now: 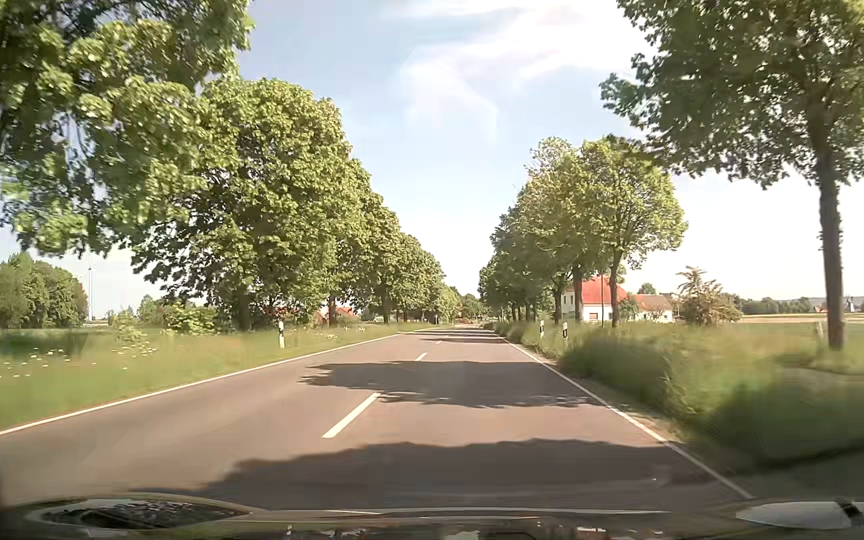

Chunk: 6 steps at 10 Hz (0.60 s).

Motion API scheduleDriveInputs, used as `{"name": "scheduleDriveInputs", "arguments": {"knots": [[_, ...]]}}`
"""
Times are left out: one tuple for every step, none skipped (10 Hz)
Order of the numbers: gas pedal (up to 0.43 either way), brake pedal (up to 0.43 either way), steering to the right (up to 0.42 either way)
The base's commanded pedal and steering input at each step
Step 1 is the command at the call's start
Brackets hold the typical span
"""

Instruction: Follow the waypoints while adhering to traffic rules and regulations

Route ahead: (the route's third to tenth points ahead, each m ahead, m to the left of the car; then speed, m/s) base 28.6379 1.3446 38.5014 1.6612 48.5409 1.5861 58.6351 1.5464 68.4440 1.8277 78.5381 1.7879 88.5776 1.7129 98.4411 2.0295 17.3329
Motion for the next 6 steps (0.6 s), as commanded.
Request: {"name": "scheduleDriveInputs", "arguments": {"knots": [[0.15,0.0,0.0],[0.15,0.0,0.0],[0.157,0.0,0.0],[0.157,0.0,0.0],[0.157,0.0,0.0],[0.157,0.0,0.0]]}}
